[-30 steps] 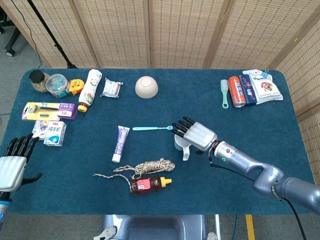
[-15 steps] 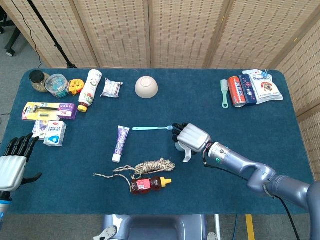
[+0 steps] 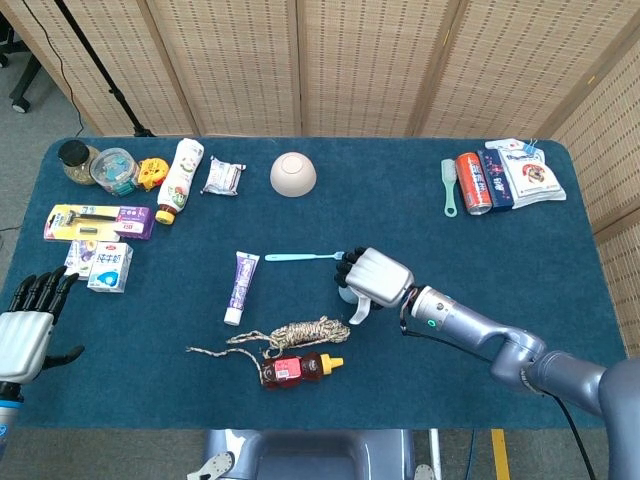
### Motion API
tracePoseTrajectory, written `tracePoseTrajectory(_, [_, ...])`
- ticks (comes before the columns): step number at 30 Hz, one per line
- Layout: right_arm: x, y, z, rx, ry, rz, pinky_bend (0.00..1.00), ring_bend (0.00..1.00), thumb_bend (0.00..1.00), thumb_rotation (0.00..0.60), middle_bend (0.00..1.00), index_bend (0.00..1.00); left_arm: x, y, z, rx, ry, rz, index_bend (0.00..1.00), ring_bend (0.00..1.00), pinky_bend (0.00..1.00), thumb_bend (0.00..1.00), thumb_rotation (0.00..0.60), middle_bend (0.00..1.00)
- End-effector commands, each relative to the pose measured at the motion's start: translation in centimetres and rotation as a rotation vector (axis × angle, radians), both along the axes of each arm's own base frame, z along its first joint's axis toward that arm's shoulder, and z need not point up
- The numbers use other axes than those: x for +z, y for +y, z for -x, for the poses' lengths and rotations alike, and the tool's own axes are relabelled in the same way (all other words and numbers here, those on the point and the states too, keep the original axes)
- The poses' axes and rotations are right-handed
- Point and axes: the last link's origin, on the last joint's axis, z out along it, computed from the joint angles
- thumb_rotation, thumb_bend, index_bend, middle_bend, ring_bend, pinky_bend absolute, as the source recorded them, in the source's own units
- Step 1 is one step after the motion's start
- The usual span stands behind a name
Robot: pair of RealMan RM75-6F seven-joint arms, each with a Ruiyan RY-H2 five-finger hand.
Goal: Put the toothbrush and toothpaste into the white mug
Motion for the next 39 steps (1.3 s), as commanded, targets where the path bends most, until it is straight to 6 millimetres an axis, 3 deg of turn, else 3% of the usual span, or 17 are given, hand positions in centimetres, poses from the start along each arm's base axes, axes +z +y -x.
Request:
tracePoseTrajectory(1, [0.1, 0.5, -1.5, 0.053, 0.000, -0.002, 0.48, 0.29, 0.45, 0.600, 0.44, 0.53, -0.1, 0.0, 0.0, -0.001, 0.001, 0.002, 0.00, 0.00, 0.00, 0.09, 0.600, 0.00])
tracePoseTrajectory(10, [-1.5, 1.7, -6.7, 0.162, 0.013, -0.012, 0.48, 0.29, 0.45, 0.600, 0.44, 0.53, 0.0, 0.0, 0.0, -0.002, -0.005, 0.004, 0.00, 0.00, 0.00, 0.09, 0.600, 0.00])
tracePoseTrajectory(18, [-4.7, 1.7, -10.0, 0.205, 0.102, 0.001, 0.48, 0.29, 0.45, 0.600, 0.44, 0.53, 0.1, 0.1, 0.0, -0.004, -0.010, 0.017, 0.00, 0.00, 0.00, 0.09, 0.600, 0.00])
tracePoseTrajectory(26, [-7.1, 1.5, -10.7, 0.172, 0.172, 0.002, 0.48, 0.29, 0.45, 0.600, 0.44, 0.54, 0.3, 0.2, 0.2, -0.001, -0.020, 0.024, 0.00, 0.00, 0.00, 0.09, 0.600, 0.00])
tracePoseTrajectory(33, [-7.7, 0.9, -11.1, 0.118, 0.178, 0.010, 0.48, 0.29, 0.45, 0.600, 0.44, 0.53, 0.5, 0.2, 0.3, -0.001, -0.027, 0.027, 0.00, 0.00, 0.00, 0.09, 0.600, 0.00])
tracePoseTrajectory(37, [-7.9, 0.6, -11.2, 0.097, 0.190, 0.009, 0.48, 0.26, 0.45, 0.600, 0.39, 0.40, 0.4, 0.2, 0.3, 0.000, -0.026, 0.031, 0.00, 0.00, 0.00, 0.09, 0.600, 0.00])
tracePoseTrajectory(39, [-7.9, 0.6, -11.3, 0.089, 0.198, 0.004, 0.47, 0.19, 0.45, 0.600, 0.30, 0.26, 0.4, 0.2, 0.3, 0.000, -0.027, 0.030, 0.00, 0.00, 0.00, 0.09, 0.600, 0.00])
